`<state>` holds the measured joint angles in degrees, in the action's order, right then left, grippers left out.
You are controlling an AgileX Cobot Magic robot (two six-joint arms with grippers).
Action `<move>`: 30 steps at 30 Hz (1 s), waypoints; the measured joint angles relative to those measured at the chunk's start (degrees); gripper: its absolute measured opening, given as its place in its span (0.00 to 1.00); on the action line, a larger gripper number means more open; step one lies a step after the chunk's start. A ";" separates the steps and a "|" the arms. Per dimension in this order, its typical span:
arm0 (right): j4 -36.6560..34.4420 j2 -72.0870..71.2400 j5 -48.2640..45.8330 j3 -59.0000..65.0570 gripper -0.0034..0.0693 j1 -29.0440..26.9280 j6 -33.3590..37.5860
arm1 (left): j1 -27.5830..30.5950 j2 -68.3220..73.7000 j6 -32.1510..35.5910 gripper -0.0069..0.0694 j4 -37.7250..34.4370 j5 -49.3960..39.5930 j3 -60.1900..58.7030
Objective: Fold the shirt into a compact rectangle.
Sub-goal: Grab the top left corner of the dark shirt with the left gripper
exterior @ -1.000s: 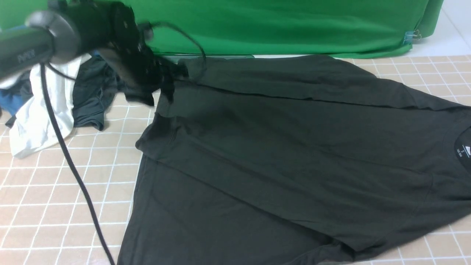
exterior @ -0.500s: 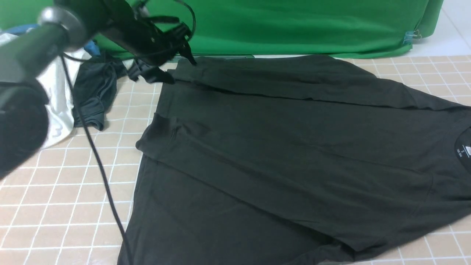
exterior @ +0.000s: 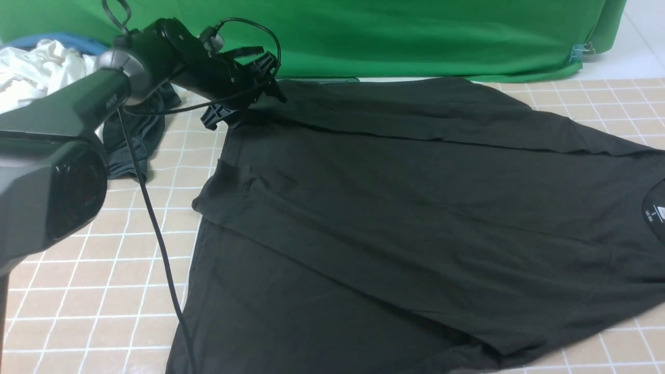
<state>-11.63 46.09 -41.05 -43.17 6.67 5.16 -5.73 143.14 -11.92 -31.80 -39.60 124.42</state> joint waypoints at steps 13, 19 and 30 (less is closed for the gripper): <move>0.00 0.00 0.07 0.00 0.16 0.25 -1.10 | 0.00 0.92 1.91 0.55 0.22 6.23 0.00; 0.00 0.00 0.07 0.00 0.16 0.25 -1.64 | 0.00 0.99 -0.23 0.49 0.66 6.23 0.00; 0.00 0.00 0.07 0.00 0.17 0.25 -1.75 | 0.00 0.99 -4.22 0.34 4.39 6.23 0.00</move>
<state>-11.63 46.09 -40.99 -43.17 6.92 3.41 -5.73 144.13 -16.14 -27.41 -33.37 124.42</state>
